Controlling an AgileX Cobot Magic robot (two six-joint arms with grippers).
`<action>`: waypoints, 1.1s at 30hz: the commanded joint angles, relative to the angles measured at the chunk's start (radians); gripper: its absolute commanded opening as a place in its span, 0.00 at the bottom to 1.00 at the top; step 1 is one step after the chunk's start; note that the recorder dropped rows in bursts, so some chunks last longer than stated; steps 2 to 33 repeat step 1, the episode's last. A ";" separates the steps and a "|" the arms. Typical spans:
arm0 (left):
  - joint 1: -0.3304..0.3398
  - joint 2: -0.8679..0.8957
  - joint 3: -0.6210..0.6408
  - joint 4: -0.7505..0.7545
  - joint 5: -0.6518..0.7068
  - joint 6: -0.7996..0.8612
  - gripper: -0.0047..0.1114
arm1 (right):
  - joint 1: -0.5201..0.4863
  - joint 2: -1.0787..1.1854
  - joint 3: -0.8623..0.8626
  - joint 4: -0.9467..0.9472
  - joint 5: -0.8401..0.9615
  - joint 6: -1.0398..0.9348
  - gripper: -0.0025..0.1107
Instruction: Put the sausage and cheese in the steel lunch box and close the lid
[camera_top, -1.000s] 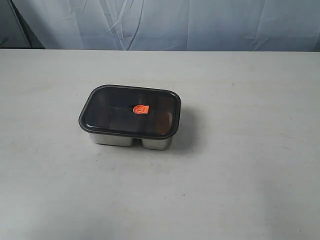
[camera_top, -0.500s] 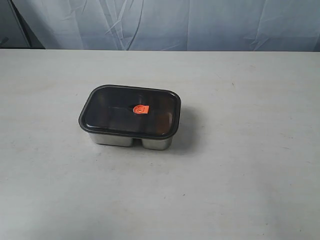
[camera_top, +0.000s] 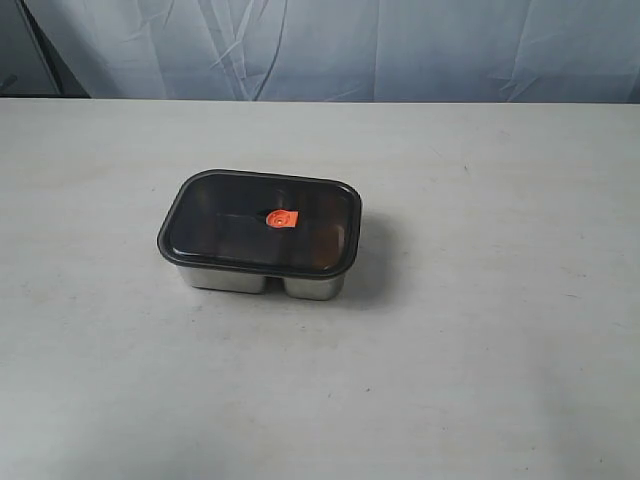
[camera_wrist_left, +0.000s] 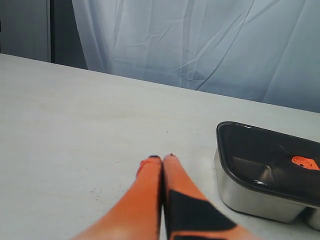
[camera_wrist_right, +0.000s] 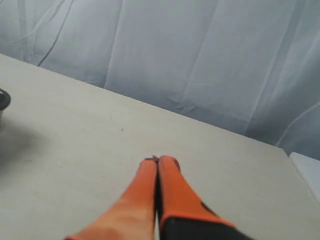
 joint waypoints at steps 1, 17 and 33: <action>0.000 -0.004 0.004 0.004 -0.003 0.000 0.04 | -0.058 -0.006 0.004 0.031 -0.002 -0.006 0.01; 0.000 -0.004 0.004 0.004 -0.003 0.000 0.04 | -0.058 -0.006 0.004 0.031 -0.002 -0.006 0.01; 0.000 -0.004 0.004 0.004 -0.003 0.000 0.04 | -0.058 -0.006 0.004 0.031 -0.002 -0.006 0.01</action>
